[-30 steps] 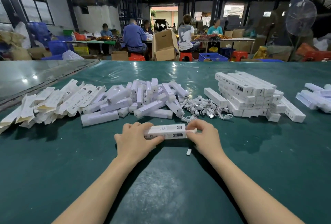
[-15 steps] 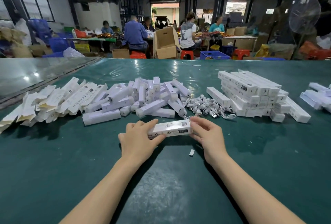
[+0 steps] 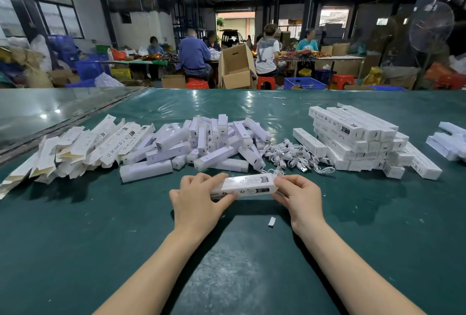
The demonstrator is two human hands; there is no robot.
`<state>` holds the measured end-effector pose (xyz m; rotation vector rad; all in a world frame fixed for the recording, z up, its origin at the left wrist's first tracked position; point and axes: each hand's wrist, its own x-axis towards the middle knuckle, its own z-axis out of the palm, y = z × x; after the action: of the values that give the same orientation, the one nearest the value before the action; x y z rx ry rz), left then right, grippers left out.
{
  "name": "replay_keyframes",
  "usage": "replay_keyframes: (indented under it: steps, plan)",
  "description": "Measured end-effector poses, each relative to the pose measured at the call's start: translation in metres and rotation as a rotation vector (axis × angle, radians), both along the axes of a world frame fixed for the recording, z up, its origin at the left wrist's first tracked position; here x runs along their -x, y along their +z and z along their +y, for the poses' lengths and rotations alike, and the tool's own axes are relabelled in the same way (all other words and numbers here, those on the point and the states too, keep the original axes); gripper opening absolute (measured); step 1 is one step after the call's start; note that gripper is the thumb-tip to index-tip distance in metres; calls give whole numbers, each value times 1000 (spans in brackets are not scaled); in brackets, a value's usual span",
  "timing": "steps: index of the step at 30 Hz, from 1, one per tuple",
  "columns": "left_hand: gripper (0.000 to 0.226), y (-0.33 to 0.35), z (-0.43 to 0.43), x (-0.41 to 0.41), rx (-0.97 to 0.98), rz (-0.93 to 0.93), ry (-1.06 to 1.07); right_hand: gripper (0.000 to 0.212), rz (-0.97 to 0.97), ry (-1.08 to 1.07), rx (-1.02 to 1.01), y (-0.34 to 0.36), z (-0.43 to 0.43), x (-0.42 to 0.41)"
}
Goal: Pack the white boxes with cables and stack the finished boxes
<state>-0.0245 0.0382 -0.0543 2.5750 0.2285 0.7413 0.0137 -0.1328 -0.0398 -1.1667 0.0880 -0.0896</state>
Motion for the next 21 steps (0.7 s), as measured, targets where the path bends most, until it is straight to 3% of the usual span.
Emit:
replay_keyframes:
  steps: [3, 7, 10, 12, 15, 19, 21]
  plan:
    - [39, 1, -1, 1, -24, 3, 8, 22, -17, -24, 16, -2, 1, 1]
    - [37, 2, -5, 2, -47, 6, 41, 22, -121, -48, 183, -5, 6, 5]
    - [40, 3, -8, 3, -60, -6, 18, 23, -118, 106, -3, -1, 14, 9]
    - [49, 2, -15, 5, -53, -11, -123, 31, -97, 203, -159, 1, 18, 8]
    - [50, 6, -34, 11, 88, 2, -421, 49, -80, 81, -136, -1, 13, 2]
    - [53, 7, -39, 12, 271, 232, -633, 39, -66, 23, -171, -2, -9, -4]
    - [48, 5, -35, 11, 276, 234, -647, 38, -63, 61, -219, 0, -15, -6]
